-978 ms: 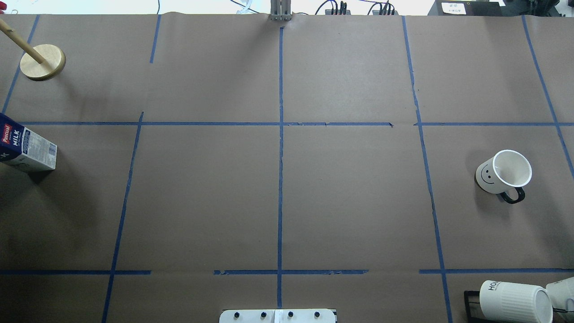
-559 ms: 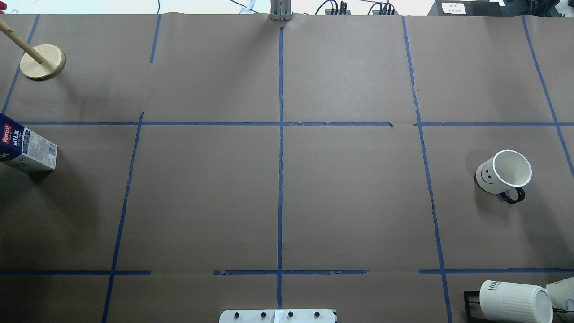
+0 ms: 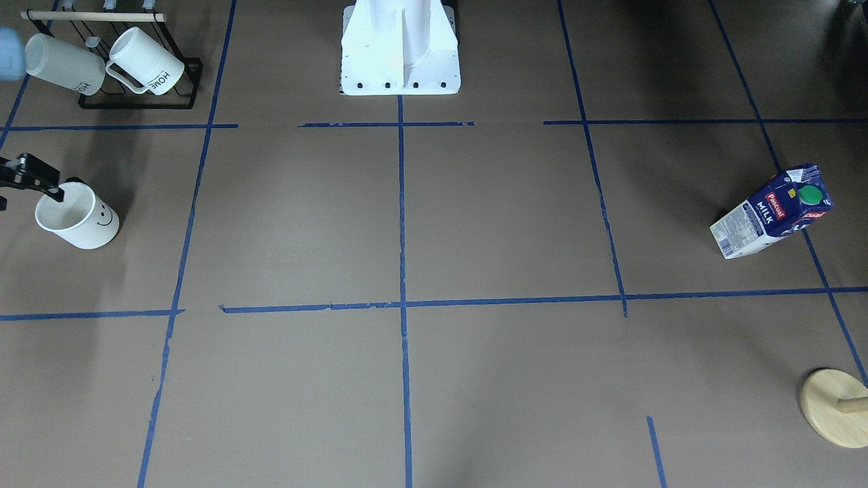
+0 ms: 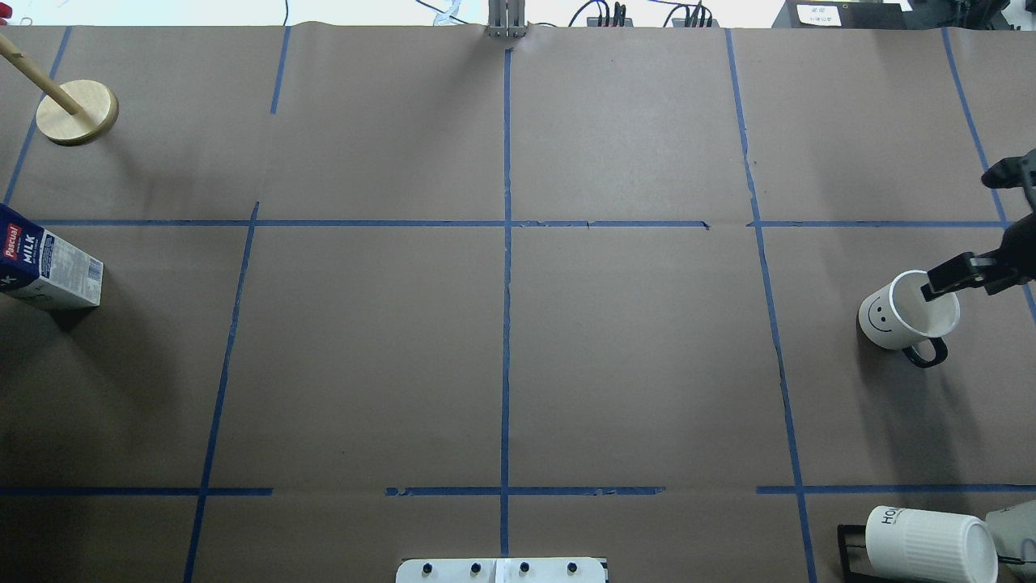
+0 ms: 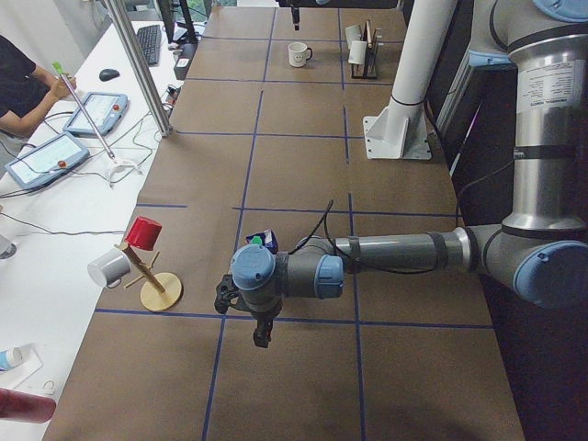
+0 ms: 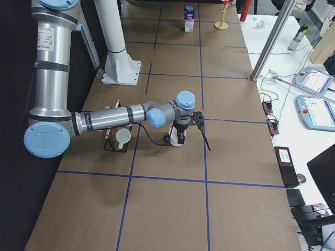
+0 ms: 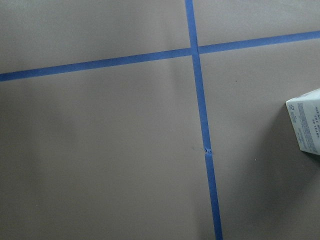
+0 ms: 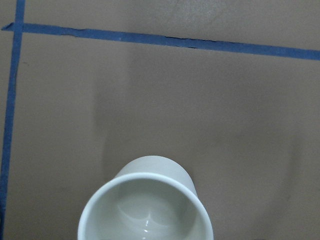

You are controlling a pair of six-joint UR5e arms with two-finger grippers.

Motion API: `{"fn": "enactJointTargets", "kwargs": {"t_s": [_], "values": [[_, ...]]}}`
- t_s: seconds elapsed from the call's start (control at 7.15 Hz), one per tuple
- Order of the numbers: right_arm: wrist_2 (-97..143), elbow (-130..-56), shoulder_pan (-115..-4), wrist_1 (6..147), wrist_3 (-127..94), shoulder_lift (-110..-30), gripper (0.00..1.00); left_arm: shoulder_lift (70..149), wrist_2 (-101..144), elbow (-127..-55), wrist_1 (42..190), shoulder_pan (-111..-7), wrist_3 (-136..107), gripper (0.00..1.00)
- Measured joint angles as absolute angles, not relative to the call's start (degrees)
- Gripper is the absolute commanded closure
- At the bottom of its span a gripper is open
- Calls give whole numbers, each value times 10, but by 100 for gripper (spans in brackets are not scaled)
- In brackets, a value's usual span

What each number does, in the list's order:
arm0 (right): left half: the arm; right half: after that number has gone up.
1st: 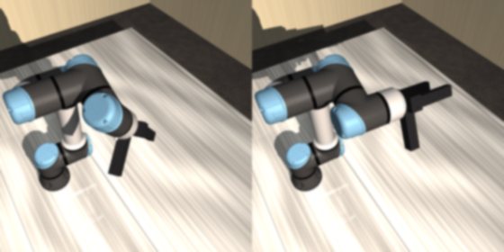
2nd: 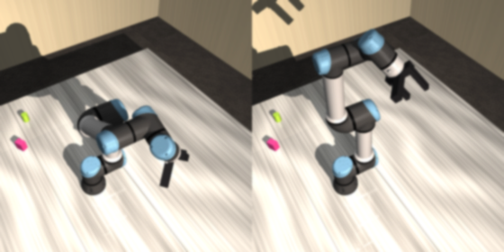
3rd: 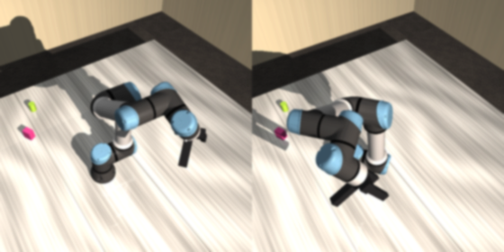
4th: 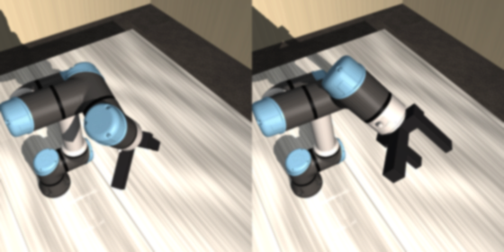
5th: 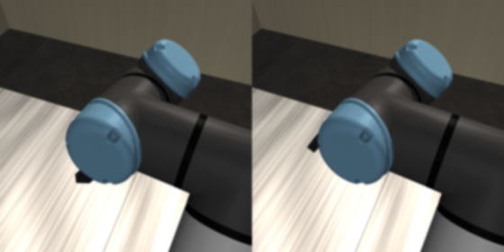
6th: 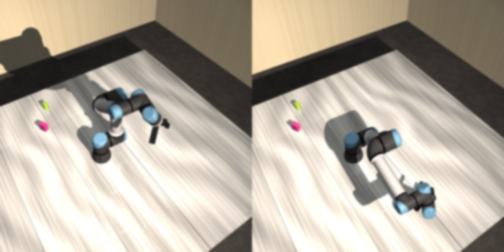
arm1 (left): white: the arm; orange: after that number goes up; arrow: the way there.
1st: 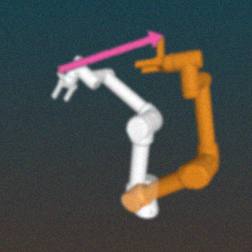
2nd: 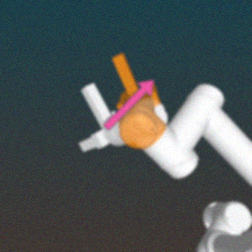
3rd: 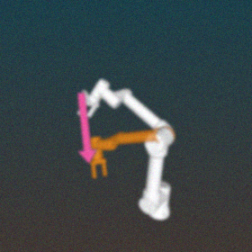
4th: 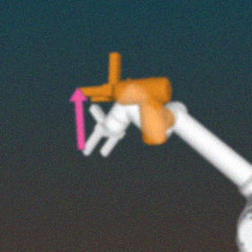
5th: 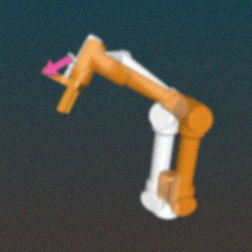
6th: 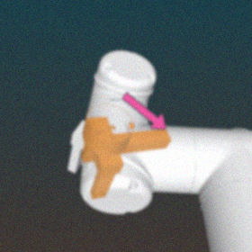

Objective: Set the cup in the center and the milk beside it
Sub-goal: 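Lower the right gripper onto the white mug rim and grasp it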

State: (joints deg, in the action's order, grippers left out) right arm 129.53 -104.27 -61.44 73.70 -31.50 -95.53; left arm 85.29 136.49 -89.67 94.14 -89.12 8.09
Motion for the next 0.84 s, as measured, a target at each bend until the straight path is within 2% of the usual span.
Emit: {"fn": "enactJointTargets", "kwargs": {"t_s": [0.14, 0.28, 0.42, 0.84], "values": [[1281, -1036, -602, 731, -329, -954, 65, 853, 1365, -897, 942, -891, 81, 0], [1276, -1029, -597, 728, -334, -953, 93, 853, 1365, -897, 942, -891, 81, 0], [1274, -1023, -595, 727, -336, -954, 100, 853, 1365, -897, 942, -891, 81, 0], [1272, -1020, -595, 727, -337, -955, 100, 852, 1365, -898, 943, -891, 82, 0]]}}
